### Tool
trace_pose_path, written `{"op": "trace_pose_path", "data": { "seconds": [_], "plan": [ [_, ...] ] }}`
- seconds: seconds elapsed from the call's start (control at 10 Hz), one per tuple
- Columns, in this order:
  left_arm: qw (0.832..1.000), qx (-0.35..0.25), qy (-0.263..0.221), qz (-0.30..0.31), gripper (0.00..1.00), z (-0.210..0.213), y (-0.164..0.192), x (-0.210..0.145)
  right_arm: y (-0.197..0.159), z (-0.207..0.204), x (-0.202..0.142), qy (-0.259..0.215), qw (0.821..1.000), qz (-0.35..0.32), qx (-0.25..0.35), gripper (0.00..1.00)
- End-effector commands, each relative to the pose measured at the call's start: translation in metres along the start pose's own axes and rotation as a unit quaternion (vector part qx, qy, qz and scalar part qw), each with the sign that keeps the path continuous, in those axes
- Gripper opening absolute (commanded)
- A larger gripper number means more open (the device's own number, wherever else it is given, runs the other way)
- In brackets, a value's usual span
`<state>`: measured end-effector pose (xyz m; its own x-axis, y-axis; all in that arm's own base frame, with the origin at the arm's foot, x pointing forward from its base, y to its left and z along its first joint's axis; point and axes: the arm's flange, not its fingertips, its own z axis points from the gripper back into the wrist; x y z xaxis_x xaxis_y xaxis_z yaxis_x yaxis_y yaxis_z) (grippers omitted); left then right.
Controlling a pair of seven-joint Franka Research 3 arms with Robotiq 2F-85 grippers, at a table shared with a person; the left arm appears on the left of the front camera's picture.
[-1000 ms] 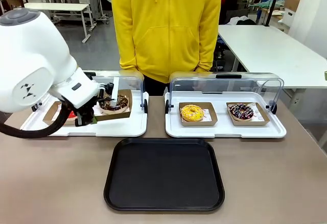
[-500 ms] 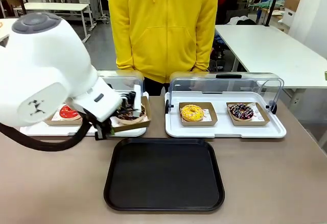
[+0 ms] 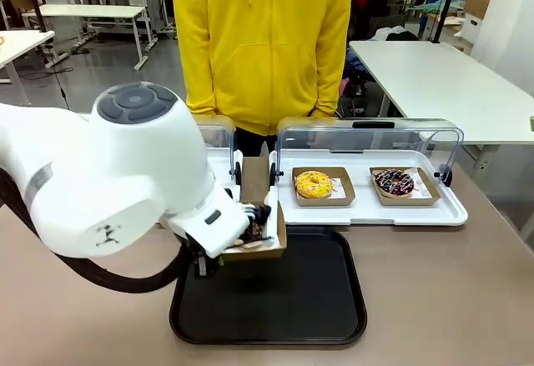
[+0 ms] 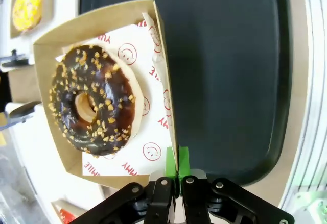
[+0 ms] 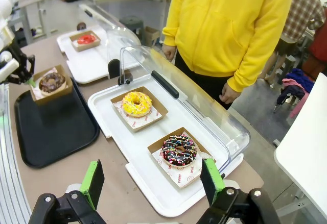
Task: Move the second donut from the left to the tray.
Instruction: Pick up the Paper togo box containing the Donut indicated by the person and place it on the Handle tray.
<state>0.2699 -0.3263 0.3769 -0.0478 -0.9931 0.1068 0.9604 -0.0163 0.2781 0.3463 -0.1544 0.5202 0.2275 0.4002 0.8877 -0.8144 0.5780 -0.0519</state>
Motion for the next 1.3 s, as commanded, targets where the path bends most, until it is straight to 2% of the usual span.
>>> {"op": "trace_pose_path", "data": {
  "seconds": [0.0, 0.2, 0.7, 1.2],
  "plan": [
    [1.000, 0.012, 0.014, -0.014, 0.02, -0.024, -0.036, 0.008, -0.003, -0.001, 0.001, -0.015, 1.000, 0.012, -0.002, 1.00],
    [0.999, -0.004, 0.023, -0.024, 0.02, -0.040, -0.040, 0.016, -0.003, -0.001, 0.001, -0.015, 1.000, 0.012, -0.002, 1.00],
    [0.999, 0.000, 0.030, -0.024, 0.02, -0.060, -0.041, 0.021, -0.003, -0.001, 0.001, -0.015, 1.000, 0.012, -0.002, 1.00],
    [0.998, -0.043, 0.025, -0.023, 0.02, -0.067, -0.028, 0.022, -0.003, -0.001, 0.001, -0.015, 1.000, 0.012, -0.002, 1.00]
  ]
}}
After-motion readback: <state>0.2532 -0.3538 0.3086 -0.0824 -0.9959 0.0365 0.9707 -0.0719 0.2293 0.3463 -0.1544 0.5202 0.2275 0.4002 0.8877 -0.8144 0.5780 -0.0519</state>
